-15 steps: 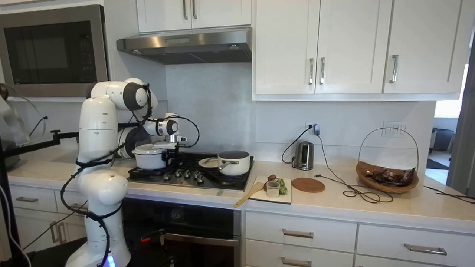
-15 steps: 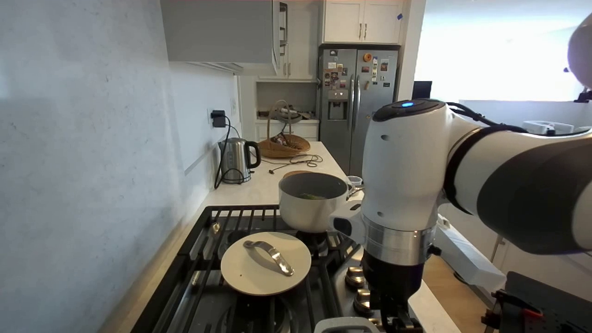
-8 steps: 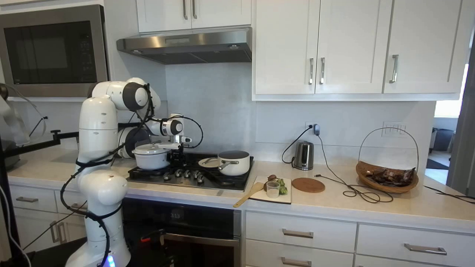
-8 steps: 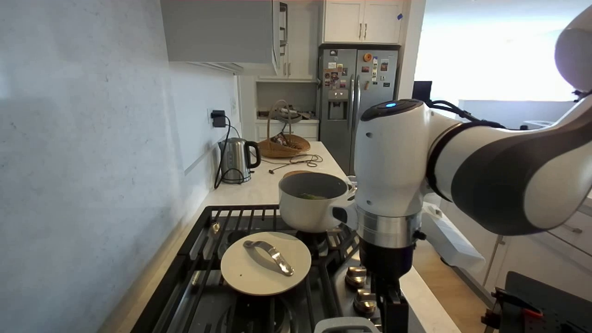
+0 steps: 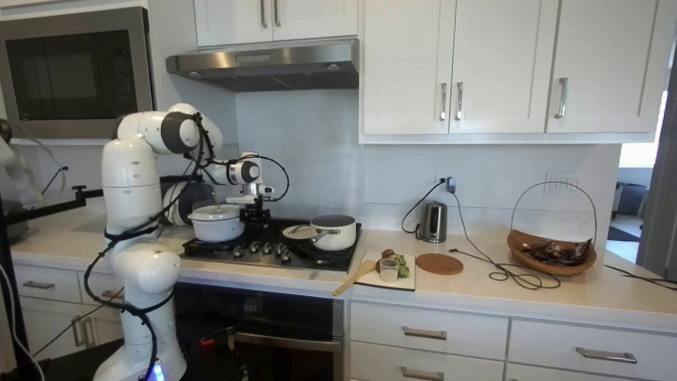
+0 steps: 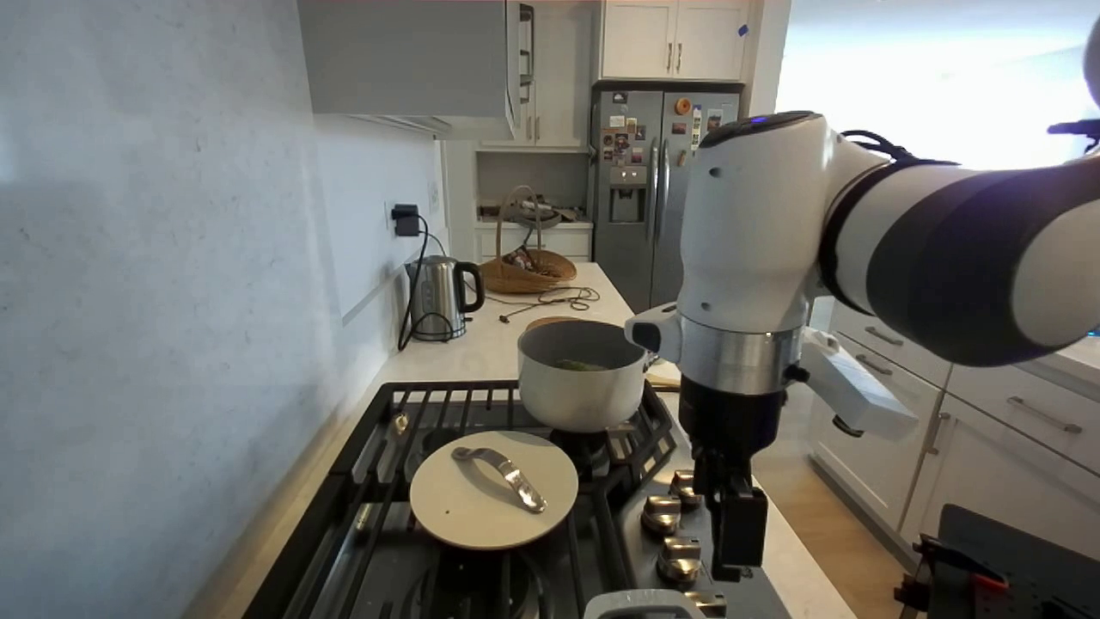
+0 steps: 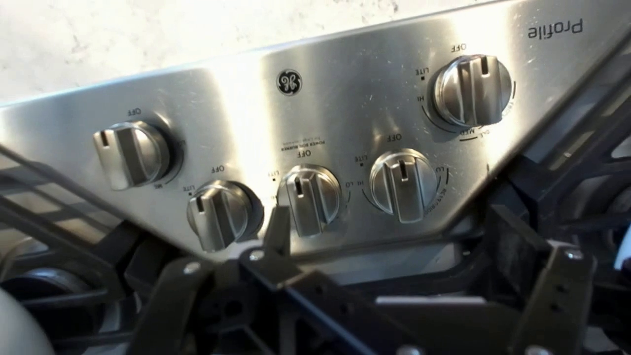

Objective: Turn the second knob from the left clockwise

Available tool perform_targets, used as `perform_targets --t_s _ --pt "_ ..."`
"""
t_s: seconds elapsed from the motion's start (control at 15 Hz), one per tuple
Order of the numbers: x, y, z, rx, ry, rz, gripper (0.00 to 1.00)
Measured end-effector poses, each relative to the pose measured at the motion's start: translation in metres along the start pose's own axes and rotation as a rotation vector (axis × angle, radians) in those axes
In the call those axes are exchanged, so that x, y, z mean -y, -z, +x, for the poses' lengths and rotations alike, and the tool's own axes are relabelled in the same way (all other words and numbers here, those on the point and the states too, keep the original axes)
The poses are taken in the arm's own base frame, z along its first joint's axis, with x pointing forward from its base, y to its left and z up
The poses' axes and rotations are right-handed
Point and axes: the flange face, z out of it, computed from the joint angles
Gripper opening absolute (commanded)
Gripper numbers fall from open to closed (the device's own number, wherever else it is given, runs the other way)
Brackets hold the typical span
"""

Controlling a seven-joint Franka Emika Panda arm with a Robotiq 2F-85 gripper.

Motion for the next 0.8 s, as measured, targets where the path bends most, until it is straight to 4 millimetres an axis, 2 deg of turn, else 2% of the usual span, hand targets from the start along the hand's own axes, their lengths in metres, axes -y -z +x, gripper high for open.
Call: perform_targets --t_s 0.47,0.6,0.8 --pt "0.019 0.064 -0.027 -0.091 -0.008 -0.023 1.00" --pt "0.023 0.069 -0.029 -0.102 -0.006 -0.026 1.00" --pt "0.021 0.062 -0.027 -0.088 -0.009 -0.023 1.00"
